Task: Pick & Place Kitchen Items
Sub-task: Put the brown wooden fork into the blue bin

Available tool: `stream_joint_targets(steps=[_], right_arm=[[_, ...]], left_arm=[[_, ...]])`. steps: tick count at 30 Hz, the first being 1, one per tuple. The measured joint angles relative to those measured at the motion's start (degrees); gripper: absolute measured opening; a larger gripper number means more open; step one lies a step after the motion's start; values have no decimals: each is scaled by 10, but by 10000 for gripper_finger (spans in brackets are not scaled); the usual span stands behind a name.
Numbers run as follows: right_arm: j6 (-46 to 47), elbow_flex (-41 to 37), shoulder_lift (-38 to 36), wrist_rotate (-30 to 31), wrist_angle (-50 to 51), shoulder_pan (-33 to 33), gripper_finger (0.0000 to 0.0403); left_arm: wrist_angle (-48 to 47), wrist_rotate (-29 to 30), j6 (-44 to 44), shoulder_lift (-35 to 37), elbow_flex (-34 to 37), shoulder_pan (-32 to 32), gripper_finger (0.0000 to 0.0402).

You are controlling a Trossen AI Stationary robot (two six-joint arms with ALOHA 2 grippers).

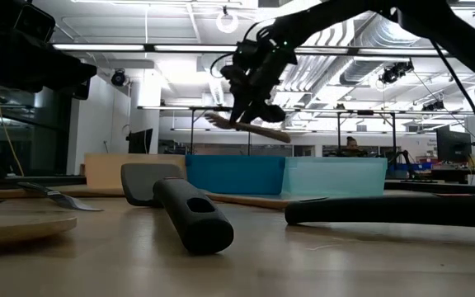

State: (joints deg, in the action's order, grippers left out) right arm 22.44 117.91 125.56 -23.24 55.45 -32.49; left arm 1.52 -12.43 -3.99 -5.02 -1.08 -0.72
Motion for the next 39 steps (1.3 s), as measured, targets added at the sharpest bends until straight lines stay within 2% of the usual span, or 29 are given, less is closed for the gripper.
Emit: stream_joint_targets(steps=[11, 21, 28, 39], right_arm=[[9, 0, 27, -57, -18, -18, 70], [17, 0, 50, -41, -46, -33, 72], [15, -3, 64, -61, -44, -37, 72], [2, -7, 63, -38, -48, -43, 78]], left_arm=[[0, 0, 0, 0, 0, 0, 125], [0, 0, 0, 0, 0, 0, 125], [0, 0, 0, 0, 0, 0, 125], [0, 0, 0, 0, 0, 0, 125]])
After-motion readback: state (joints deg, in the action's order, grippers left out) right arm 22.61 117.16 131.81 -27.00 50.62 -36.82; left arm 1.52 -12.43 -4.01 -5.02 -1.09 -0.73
